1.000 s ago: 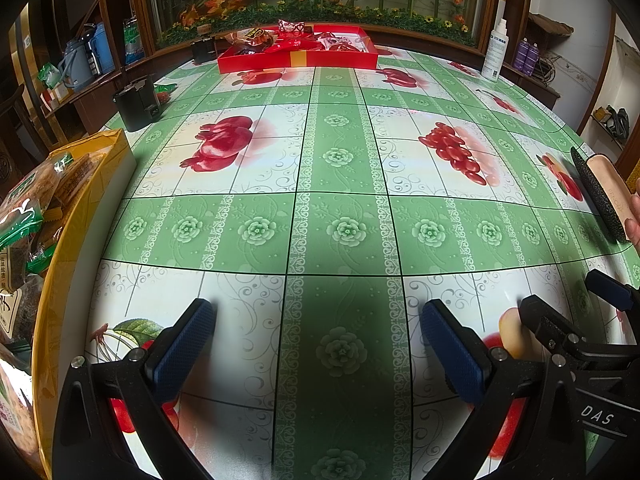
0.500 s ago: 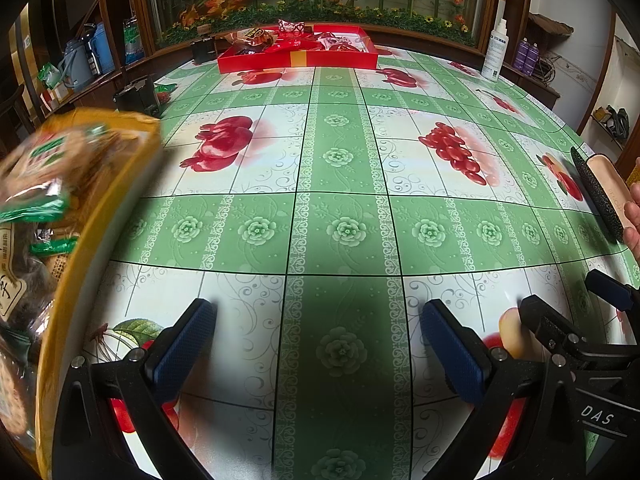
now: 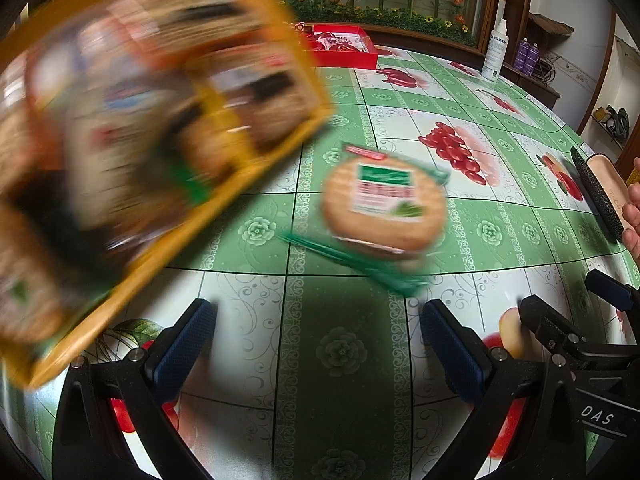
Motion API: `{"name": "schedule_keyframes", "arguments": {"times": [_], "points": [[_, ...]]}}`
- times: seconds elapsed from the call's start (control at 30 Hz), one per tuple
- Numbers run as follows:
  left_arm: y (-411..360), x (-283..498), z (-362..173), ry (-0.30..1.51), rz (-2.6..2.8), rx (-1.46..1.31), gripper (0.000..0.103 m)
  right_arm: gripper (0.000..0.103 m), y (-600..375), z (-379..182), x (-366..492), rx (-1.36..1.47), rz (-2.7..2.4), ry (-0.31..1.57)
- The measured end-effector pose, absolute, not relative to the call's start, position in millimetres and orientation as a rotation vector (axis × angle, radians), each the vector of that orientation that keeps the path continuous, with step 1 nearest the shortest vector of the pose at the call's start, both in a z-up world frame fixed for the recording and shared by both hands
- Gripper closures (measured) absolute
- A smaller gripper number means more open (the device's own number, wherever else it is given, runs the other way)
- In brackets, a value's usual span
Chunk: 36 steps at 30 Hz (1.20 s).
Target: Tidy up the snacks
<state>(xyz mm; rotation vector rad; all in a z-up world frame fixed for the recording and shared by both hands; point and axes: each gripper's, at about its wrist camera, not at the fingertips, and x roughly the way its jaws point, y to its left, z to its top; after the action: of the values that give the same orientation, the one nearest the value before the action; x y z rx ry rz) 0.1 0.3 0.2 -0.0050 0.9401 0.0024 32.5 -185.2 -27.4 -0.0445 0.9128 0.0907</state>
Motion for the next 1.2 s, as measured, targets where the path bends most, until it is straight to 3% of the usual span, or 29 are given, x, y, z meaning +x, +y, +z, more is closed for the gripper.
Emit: {"name": "schedule_keyframes", "arguments": {"times": [1.2], "points": [[0.9,2.4,-8.1,0.94,0.003,-0.007,0.0,0.0,-187.0,-27.8,32.6,-0.043,0.086,0.915]]}}
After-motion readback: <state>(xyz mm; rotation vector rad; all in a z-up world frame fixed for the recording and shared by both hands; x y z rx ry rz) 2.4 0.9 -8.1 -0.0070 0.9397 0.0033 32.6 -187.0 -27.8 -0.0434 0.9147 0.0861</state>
